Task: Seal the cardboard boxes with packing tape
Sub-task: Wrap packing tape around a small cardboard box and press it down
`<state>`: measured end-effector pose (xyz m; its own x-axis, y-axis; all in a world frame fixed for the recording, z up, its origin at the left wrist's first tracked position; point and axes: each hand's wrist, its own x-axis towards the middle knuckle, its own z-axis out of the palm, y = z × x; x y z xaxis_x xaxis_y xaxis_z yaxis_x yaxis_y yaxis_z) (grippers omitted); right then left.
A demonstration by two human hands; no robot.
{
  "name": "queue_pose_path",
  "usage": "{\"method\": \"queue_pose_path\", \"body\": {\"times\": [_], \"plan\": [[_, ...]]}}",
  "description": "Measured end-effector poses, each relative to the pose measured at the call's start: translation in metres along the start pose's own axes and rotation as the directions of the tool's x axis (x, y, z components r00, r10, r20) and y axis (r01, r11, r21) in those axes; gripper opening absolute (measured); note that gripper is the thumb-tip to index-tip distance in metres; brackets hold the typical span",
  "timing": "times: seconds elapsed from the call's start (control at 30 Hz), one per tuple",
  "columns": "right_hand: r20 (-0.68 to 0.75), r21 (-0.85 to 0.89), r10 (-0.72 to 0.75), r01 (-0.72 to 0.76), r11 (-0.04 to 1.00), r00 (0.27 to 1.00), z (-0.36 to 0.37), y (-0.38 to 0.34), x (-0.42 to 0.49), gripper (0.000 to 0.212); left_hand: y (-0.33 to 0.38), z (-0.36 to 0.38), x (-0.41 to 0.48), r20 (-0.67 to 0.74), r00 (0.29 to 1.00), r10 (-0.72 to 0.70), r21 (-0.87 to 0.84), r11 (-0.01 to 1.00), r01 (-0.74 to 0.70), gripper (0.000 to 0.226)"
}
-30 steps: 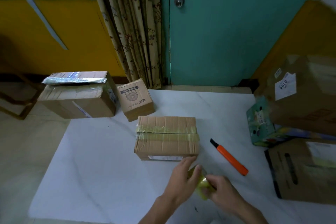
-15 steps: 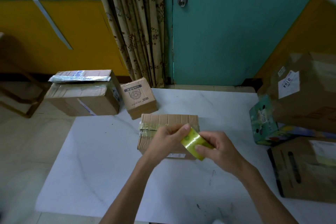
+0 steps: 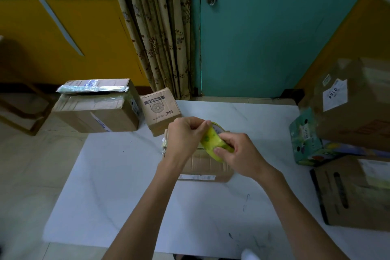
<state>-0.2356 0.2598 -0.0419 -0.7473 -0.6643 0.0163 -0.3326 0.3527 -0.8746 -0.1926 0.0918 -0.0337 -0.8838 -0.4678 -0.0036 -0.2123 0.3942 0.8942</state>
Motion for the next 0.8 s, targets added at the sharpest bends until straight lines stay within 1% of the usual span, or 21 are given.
{"method": "queue_pose_path", "body": {"times": [0.07,0.17,0.23,0.4,0.5,0.6,0.67,0.73,0.8], "plan": [[0.001,-0.033,-0.018,0.018,0.999,1.0,0.001,-0.001,0.002,0.014,-0.002,-0.002,0.005,0.026,0.998,-0.058,-0.017,0.998,0.059,0.012],[0.013,-0.071,-0.032,0.032,0.997,0.999,0.003,0.0,0.002,0.014,-0.005,-0.006,0.012,0.106,0.982,-0.154,-0.083,0.983,0.163,0.01],[0.017,-0.088,-0.03,0.031,0.996,0.999,0.004,0.002,0.002,0.014,-0.008,-0.007,0.015,0.136,0.977,-0.165,-0.068,0.982,0.175,0.007],[0.031,-0.095,-0.019,0.022,0.995,0.999,0.006,0.002,0.001,0.019,-0.018,-0.005,0.016,0.176,0.969,-0.171,-0.022,0.984,0.178,0.011],[0.036,-0.095,-0.024,0.028,0.995,0.999,0.006,0.002,0.0,0.017,-0.018,-0.006,0.018,0.237,0.943,-0.232,-0.077,0.964,0.256,0.013],[0.025,-0.107,-0.026,0.028,0.994,0.999,0.004,0.002,0.002,0.015,-0.015,-0.01,0.014,0.289,0.915,-0.282,-0.101,0.941,0.322,0.025],[0.025,-0.108,-0.034,0.037,0.993,0.999,0.004,0.002,0.003,0.015,-0.014,-0.014,0.013,0.307,0.91,-0.278,-0.181,0.922,0.343,0.025],[0.023,-0.111,-0.053,0.056,0.992,0.998,0.004,0.003,0.003,0.016,-0.014,-0.018,0.014,0.327,0.911,-0.25,-0.252,0.906,0.339,0.02],[0.019,-0.111,-0.062,0.064,0.992,0.998,0.004,0.002,0.004,0.018,-0.014,-0.022,0.016,0.335,0.917,-0.218,-0.26,0.914,0.312,0.017]]}}
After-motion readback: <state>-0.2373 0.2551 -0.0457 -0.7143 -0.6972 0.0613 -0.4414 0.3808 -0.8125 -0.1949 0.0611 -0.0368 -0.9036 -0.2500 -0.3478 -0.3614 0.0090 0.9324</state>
